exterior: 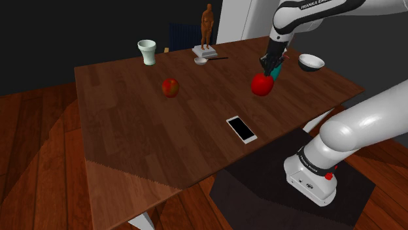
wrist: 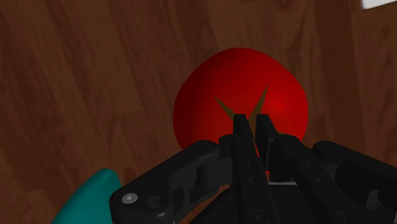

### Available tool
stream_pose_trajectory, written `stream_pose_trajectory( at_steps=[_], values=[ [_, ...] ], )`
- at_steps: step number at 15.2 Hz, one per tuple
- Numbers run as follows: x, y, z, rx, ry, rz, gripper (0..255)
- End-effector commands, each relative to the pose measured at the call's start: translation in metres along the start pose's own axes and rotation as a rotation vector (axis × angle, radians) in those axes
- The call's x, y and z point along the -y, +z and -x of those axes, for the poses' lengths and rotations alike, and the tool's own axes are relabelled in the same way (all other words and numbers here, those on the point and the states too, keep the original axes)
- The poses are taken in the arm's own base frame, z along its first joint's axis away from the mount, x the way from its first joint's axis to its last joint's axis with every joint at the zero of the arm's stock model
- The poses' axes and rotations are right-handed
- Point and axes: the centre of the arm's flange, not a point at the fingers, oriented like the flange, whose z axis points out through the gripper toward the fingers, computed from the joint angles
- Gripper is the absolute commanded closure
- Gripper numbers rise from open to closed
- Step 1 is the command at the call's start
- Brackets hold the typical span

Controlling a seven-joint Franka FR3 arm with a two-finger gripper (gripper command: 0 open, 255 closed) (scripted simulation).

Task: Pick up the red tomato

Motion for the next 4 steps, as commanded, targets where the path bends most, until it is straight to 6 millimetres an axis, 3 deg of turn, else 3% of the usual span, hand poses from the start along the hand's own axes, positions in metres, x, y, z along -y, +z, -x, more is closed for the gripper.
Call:
stream_pose_trajectory(
  at_steps=[1, 4],
  values=[
    [-0.0005, -0.0127, 0.0011, 0.000, 0.000, 0.000, 255],
    [-0.0007, -0.0188, 0.0017, 0.000, 0.000, 0.000, 255]
  ],
)
